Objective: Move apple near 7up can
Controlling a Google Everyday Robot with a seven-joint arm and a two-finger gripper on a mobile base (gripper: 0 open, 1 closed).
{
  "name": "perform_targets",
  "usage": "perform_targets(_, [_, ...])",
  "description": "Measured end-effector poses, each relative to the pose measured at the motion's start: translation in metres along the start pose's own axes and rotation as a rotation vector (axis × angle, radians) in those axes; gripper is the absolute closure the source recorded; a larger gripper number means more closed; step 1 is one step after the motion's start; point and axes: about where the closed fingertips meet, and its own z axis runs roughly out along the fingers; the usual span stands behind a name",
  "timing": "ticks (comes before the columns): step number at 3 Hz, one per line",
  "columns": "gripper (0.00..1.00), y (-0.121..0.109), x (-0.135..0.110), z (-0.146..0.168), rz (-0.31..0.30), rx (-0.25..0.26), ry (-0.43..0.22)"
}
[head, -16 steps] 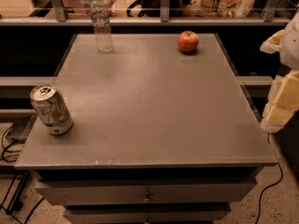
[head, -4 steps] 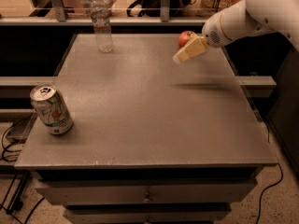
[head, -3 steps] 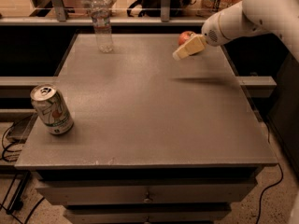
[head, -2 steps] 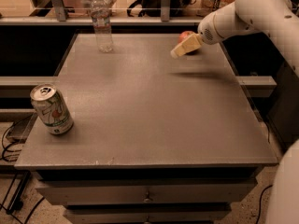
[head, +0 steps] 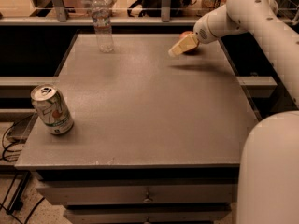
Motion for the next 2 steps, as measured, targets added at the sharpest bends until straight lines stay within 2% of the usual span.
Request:
perform_targets(1, [0.16, -0.0030, 0.0005, 0.0145, 0.000, -0.018, 0.004])
perform_targets(2, [0.39, -0.0028, 0.0047, 0.0223, 0.001, -0.032, 0.018])
